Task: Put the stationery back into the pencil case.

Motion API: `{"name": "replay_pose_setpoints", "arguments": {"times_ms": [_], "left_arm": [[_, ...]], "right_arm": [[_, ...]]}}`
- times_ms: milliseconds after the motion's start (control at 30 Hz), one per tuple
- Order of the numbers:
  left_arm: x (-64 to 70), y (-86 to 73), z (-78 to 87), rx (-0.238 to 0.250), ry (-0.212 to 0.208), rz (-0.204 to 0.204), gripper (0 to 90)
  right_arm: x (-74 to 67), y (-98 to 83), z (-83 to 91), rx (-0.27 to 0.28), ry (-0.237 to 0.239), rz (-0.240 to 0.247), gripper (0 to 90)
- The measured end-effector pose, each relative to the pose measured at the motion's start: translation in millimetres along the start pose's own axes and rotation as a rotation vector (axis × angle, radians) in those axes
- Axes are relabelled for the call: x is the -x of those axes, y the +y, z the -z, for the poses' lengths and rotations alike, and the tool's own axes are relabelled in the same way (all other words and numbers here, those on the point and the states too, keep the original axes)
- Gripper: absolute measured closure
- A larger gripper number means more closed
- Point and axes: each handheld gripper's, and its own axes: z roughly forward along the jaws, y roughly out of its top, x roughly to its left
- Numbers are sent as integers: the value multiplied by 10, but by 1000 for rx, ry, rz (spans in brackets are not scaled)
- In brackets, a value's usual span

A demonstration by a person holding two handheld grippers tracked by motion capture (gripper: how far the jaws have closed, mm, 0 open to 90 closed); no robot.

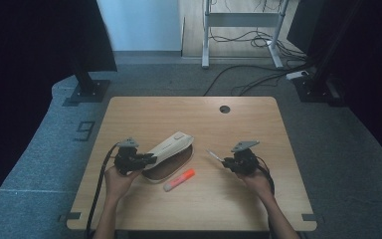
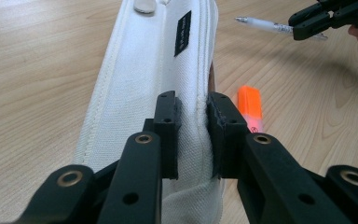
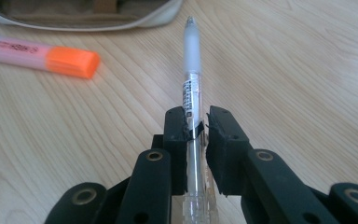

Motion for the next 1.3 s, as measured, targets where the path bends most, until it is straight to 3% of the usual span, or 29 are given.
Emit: {"name": "replay_pose_setpoints", "arguments": {"times_ms": [633, 1300], "left_arm": [[15, 5, 21, 23, 19, 2, 765], [21, 7, 21, 29, 15, 2, 765]], "right_arm": [[-283, 316, -244, -3, 94, 59, 762], [-515, 571, -603, -34, 149, 112, 762]]}}
